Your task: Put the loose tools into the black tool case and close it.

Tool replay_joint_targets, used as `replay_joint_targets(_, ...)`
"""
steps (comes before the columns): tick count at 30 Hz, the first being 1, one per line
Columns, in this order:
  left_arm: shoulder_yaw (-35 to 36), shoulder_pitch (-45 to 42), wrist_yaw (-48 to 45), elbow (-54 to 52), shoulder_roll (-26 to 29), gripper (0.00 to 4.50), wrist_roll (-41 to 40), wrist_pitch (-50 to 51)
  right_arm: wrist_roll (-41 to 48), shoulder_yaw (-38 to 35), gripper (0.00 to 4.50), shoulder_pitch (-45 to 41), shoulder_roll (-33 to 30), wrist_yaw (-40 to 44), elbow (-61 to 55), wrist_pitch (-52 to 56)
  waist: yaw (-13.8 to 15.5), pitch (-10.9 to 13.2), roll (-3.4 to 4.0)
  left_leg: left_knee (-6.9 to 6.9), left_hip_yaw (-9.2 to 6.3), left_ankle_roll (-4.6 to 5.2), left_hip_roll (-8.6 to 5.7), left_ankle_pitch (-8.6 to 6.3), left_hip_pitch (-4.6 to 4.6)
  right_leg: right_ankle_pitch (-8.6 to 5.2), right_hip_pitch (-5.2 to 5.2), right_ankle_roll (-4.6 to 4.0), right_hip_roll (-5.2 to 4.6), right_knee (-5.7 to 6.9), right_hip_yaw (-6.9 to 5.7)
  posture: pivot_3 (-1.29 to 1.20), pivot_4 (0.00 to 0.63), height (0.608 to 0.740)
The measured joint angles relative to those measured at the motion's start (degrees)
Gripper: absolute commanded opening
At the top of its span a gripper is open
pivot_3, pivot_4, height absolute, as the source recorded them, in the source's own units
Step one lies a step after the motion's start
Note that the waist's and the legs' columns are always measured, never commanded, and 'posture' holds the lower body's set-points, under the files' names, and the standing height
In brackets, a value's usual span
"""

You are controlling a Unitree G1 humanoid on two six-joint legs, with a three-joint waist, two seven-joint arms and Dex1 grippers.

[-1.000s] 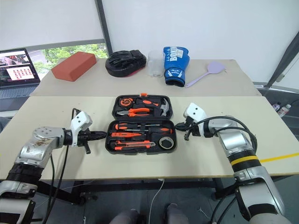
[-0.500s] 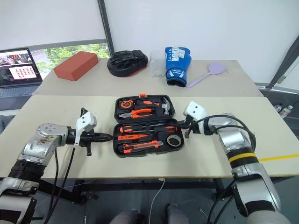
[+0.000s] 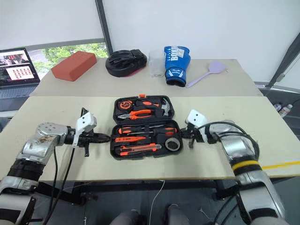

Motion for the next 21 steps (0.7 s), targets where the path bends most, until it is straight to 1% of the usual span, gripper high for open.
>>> replay_joint_targets(3,-0.2,1.1,-2.0,-1.1,0.9,0.05,0.1,0.0,-0.2,0.4,0.00,2.5,-1.3,1.5,-5.3,1.9,-0.1,0.0,0.01,-0.04,0.04,0.01,0.00,0.00,0.02,0.00,0.02,0.00,0.00,-0.09,0.02,0.00,0.150,0.740)
replay_joint_targets(7,-0.3,2.1,-2.7,-1.2,1.0,0.05,0.1,0.1,-0.3,0.2,0.00,4.8,-1.8,1.2,-8.5,2.9,0.1,0.0,0.01,-0.03,0.04,-0.01,0.00,0.00,0.09,0.00,0.06,0.00,0.00,-0.07,0.02,0.00,0.150,0.740)
replay_joint_targets(13,-0.2,3.8,-2.9,-3.7,1.1,0.05,0.0,0.6,-0.1,-1.5,0.00,9.1,-2.4,-0.5,-13.9,6.1,0.5,0.0,0.01,-0.04,0.05,-0.01,0.00,0.00,0.11,0.00,0.08,0.00,0.00,-0.07,0.04,0.00,0.150,0.740)
replay_joint_targets(15,-0.2,4.8,-2.7,-4.6,1.1,0.05,0.0,1.4,-0.2,-1.9,0.00,9.8,-2.4,-2.2,-15.2,7.4,0.5,0.0,0.01,-0.04,0.06,-0.01,0.00,0.00,0.11,0.00,0.08,0.00,0.00,-0.07,0.04,0.00,0.150,0.740)
replay_joint_targets(16,-0.2,5.2,-2.6,-4.6,1.1,0.02,0.0,1.7,-0.3,-2.0,0.29,9.8,-2.4,-3.5,-15.4,8.7,0.5,0.0,0.01,-0.03,0.07,-0.01,0.00,0.00,0.11,0.00,0.08,0.00,0.00,-0.06,0.04,0.00,0.150,0.740)
replay_joint_targets(17,-0.2,5.3,-2.4,-4.5,1.1,0.28,-0.3,2.4,-0.3,-2.3,0.61,9.8,-2.4,-4.8,-15.4,10.0,0.5,0.0,0.01,-0.01,0.07,-0.01,0.00,0.00,0.11,0.00,0.09,0.00,0.00,-0.06,0.04,0.00,0.150,0.740)
replay_joint_targets(18,0.2,5.2,-2.0,-3.9,1.2,0.57,-0.7,4.0,-0.3,-3.0,0.83,9.8,-2.4,-6.0,-15.4,11.8,0.5,0.0,0.01,-0.01,0.07,-0.01,0.00,0.01,0.14,0.00,0.12,0.00,-0.01,-0.06,0.04,0.00,0.150,0.740)
replay_joint_targets(19,0.7,5.1,-1.8,-3.1,1.2,0.75,-1.3,5.2,-0.2,-3.5,1.12,9.7,-2.5,-6.6,-15.4,12.9,0.5,0.0,0.01,-0.01,0.08,-0.02,0.00,0.01,0.14,0.00,0.13,0.00,-0.01,-0.04,0.05,0.00,0.150,0.740)
replay_joint_targets(20,1.7,4.3,-1.2,-0.9,1.2,1.20,-2.6,8.3,0.4,-5.0,1.51,9.7,-2.8,-7.3,-15.3,15.8,0.6,0.0,0.01,0.00,0.07,-0.02,0.00,0.01,0.13,0.00,0.12,0.00,-0.01,-0.01,0.04,0.00,0.150,0.740)
replay_joint_targets(21,2.8,3.1,-0.3,1.4,1.2,1.50,-3.5,11.0,1.5,-6.3,1.80,9.5,-3.2,-7.6,-15.2,18.0,0.6,0.0,0.00,0.00,0.06,-0.03,0.00,0.02,0.14,0.00,0.13,0.00,-0.01,0.01,0.02,0.00,0.150,0.740)
